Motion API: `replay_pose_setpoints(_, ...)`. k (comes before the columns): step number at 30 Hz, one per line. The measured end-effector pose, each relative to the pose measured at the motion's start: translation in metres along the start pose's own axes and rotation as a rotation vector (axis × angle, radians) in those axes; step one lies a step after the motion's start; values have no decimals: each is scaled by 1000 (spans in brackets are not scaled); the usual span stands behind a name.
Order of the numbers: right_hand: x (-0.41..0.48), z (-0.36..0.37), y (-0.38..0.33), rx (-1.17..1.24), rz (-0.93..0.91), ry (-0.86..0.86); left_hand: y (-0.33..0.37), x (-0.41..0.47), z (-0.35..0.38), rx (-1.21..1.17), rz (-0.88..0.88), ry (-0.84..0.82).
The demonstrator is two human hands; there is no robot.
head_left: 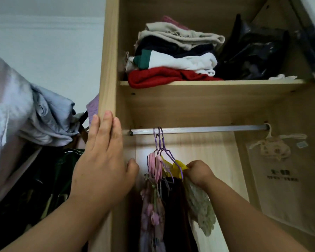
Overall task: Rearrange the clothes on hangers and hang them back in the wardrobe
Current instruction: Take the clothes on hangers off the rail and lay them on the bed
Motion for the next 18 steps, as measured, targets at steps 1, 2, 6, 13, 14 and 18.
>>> replay_pose_setpoints(1, 2, -2, 2, 12, -10, 15, 0, 0, 0, 1, -5, 5)
replay_pose_setpoints(2, 4, -4, 3, 12, -23, 42, 0, 0, 0, 4, -9, 11)
replay_pose_setpoints(6, 3, -17, 4, 1, -47, 169, 0, -1, -1, 18, -17, 24)
replay_pose_setpoints(13, -9, -52, 3, -9, -76, 293, -2, -1, 2, 10, -11, 21)
replay_pose_setpoints(14, -15, -58, 6, -3, -82, 303, -2, -1, 2, 7, -12, 13)
replay_pose_setpoints(18, -51, -84, 22, -44, -126, 335, -2, 3, 1, 41, 15, -33)
Point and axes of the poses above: each hand's wrist, its own x-axis towards the middle knuckle, its own z-axis out of the palm, y = z × x, the point moved 3 cm from there along x, towards the middle knuckle
